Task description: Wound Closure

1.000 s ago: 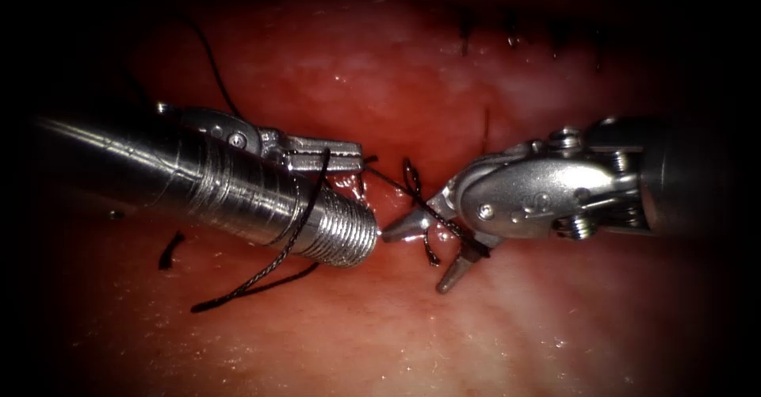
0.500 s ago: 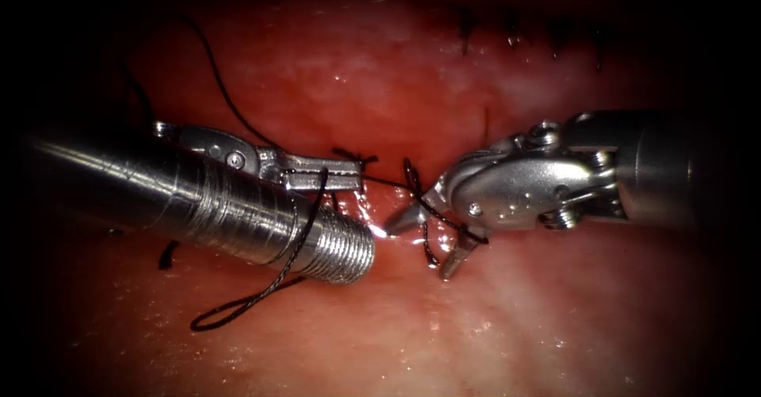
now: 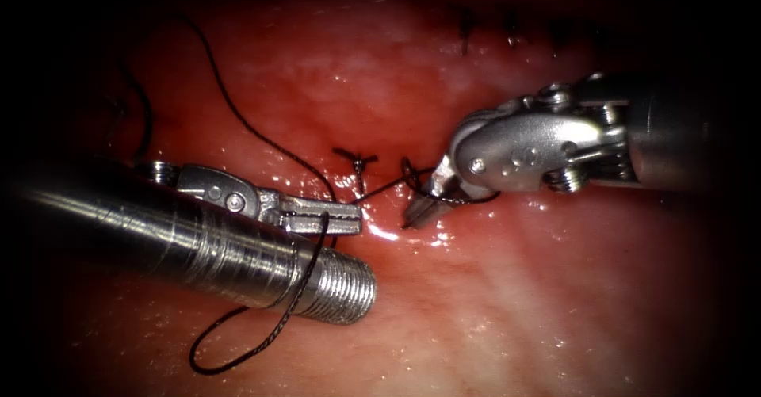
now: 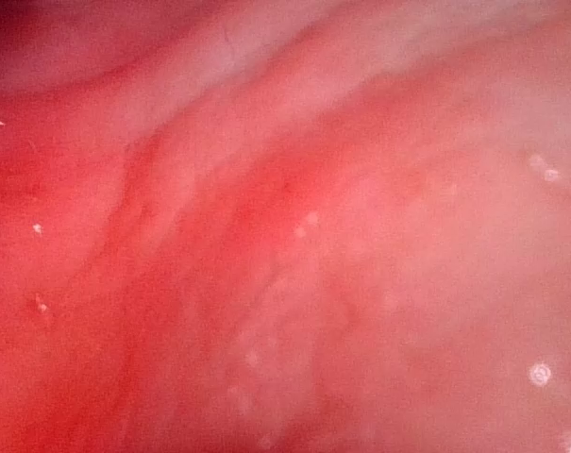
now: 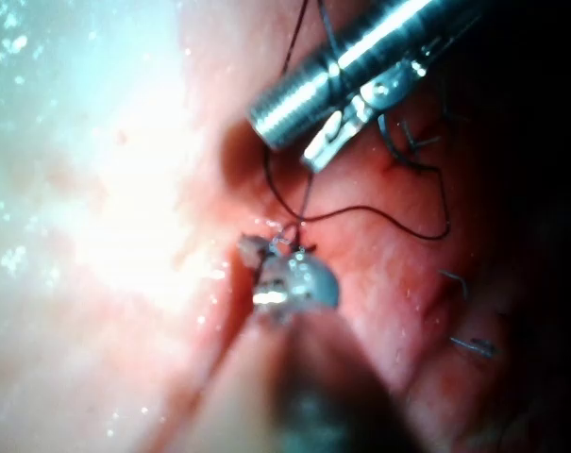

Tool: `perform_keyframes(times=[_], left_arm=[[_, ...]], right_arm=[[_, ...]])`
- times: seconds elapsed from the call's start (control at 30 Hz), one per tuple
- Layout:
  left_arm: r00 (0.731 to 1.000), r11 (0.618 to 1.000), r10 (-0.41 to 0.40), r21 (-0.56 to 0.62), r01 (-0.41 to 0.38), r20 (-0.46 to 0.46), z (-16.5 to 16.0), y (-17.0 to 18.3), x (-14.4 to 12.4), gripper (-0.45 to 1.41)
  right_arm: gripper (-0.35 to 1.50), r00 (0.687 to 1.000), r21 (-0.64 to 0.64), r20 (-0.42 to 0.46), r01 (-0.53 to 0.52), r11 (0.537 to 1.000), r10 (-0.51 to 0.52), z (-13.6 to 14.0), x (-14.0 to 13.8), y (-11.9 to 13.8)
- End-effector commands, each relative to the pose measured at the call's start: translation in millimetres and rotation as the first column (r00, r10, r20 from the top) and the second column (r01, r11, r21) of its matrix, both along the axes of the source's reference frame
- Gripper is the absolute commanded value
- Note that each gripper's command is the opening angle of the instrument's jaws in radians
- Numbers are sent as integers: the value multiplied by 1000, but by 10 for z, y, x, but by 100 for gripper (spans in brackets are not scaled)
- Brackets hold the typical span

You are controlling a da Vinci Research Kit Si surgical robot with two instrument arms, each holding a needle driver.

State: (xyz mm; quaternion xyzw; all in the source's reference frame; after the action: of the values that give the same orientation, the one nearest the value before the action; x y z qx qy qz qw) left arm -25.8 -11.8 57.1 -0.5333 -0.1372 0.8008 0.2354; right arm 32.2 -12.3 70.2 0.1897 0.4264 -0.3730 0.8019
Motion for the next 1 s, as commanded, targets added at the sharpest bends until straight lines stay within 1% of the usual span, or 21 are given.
perform_keyframes(times=[0.03,0.1,0.13,0.17,0.2,0.27,0.3,0.33,0.4,0.43,0.53,0.57,0.6,0.67,0.73,0.77,0.8,0.9,1.0], left_arm=[[1000,1000,12,10,-11,-5,4,-7,-8,-45],[1000,999,19,29,-18,-12,3,-15,-9,-45],[999,999,29,43,-28,-18,-1,-24,-10,-45],[999,999,29,43,-28,-18,-1,-24,-10,-45],[999,997,42,58,-41,-20,-4,-33,-12,-45],[998,996,60,74,-58,-23,-9,-44,-15,-45],[996,993,82,86,-80,-28,-14,-55,-19,-45],[996,993,82,86,-80,-28,-14,-55,-19,-45],[994,990,102,100,-99,-25,-20,-68,-24,-45],[994,988,113,112,-110,-15,-28,-77,-29,-45],[992,984,128,124,-127,3,-40,-87,-35,-45],[991,983,132,130,-132,9,-45,-89,-37,-45],[990,980,141,136,-142,20,-53,-92,-40,-45],[989,979,149,137,-151,27,-59,-93,-42,-45],[986,974,161,153,-166,45,-69,-95,-44,-45],[986,974,161,153,-166,45,-69,-95,-44,-45],[984,971,169,159,-176,55,-74,-97,-45,-45],[982,968,177,167,-186,65,-80,-102,-47,-45],[978,961,192,184,-205,84,-89,-113,-48,-45]], right_arm=[[-35,998,69,-17,-56,996,57,3,4,6],[-35,994,124,-32,-101,987,106,0,3,11],[-35,989,165,-50,-129,978,139,-2,2,15],[-35,989,165,-50,-129,978,139,-2,2,15],[-35,984,196,-56,-157,968,171,-4,2,21],[-35,978,227,-62,-179,957,198,-6,1,25],[-35,976,244,-59,-189,951,209,-6,1,28],[-35,976,244,-59,-189,951,209,-6,1,28],[-35,974,248,-49,-202,947,221,-5,0,30],[-35,970,249,-40,-223,943,240,-3,-1,34],[-35,961,246,-15,-264,932,276,2,-3,40],[-35,956,248,2,-284,926,292,5,-3,43],[-35,945,249,23,-321,914,326,9,-4,48],[-35,935,240,42,-352,905,353,12,-4,53],[-35,917,228,71,-399,888,393,18,-4,61],[-35,917,228,71,-399,888,393,18,-4,61],[-35,907,221,85,-422,879,413,23,-2,64],[-35,892,201,103,-452,869,440,36,3,66],[-35,883,183,120,-469,864,454,56,11,59]])
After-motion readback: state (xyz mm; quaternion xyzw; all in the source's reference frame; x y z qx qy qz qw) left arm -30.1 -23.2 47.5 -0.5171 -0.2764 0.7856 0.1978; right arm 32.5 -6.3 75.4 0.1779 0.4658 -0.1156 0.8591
